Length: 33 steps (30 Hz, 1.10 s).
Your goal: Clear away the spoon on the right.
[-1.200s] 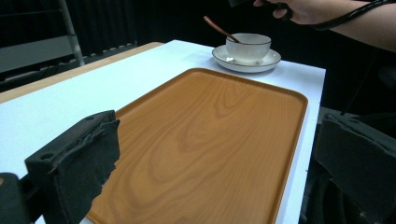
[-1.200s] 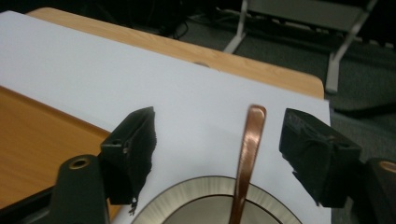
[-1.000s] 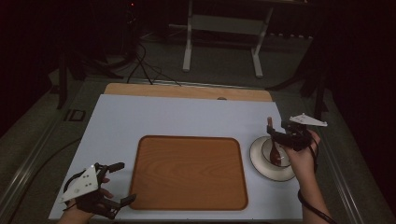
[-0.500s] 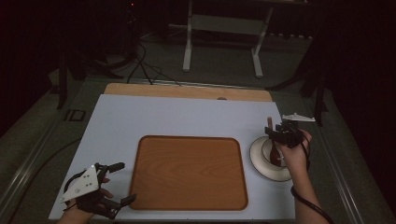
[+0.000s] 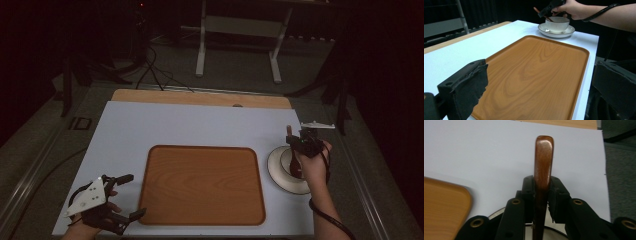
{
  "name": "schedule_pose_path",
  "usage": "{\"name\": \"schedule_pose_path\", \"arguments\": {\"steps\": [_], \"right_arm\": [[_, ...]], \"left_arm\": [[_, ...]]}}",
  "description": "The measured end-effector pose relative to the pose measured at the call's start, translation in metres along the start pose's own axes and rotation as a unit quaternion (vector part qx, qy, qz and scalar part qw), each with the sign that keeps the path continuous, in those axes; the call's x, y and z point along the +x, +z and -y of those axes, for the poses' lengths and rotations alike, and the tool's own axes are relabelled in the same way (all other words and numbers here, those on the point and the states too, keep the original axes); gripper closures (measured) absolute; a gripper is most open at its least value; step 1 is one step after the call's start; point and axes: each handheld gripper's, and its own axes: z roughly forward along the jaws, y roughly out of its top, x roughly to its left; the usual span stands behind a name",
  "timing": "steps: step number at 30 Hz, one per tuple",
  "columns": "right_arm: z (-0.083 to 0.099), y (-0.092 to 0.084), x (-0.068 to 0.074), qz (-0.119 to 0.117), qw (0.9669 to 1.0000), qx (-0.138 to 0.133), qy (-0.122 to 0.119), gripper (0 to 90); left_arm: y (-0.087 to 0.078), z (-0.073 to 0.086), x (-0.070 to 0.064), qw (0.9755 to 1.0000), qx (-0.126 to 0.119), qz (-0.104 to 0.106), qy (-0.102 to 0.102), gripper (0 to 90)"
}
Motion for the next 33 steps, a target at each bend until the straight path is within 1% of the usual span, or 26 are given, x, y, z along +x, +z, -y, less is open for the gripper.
{"name": "schedule_pose_path", "arguments": {"steps": [4, 7, 13, 20, 23, 33], "right_arm": [[-0.001, -0.001, 0.0, -0.004, 1.0, 0.003, 0.009, 77.2], [-0.002, -0.002, 0.0, -0.015, 0.9997, 0.004, 0.02, 77.3], [-0.005, -0.008, 0.002, -0.016, 0.9997, 0.0, 0.02, 77.4], [-0.011, -0.021, 0.003, -0.026, 0.9992, -0.01, 0.028, 77.6], [-0.013, -0.025, 0.004, -0.024, 0.9993, -0.015, 0.027, 77.6], [-0.027, -0.053, 0.012, -0.029, 0.9983, -0.04, 0.03, 77.6]], "left_arm": [[0.0, 0.0, 0.0, 1.0, 0.0, 0.0, 0.0, 1.1], [0.0, 0.0, 0.0, 1.0, 0.0, 0.0, 0.0, 1.1], [0.0, 0.0, 0.0, 1.0, -0.001, 0.0, 0.0, 1.1], [0.0, 0.0, -0.001, 1.0, -0.002, 0.0, 0.0, 1.1], [0.001, 0.0, -0.001, 1.0, -0.001, 0.0, 0.0, 1.1], [0.0, -0.001, -0.001, 1.0, -0.002, 0.0, 0.0, 1.1]]}}
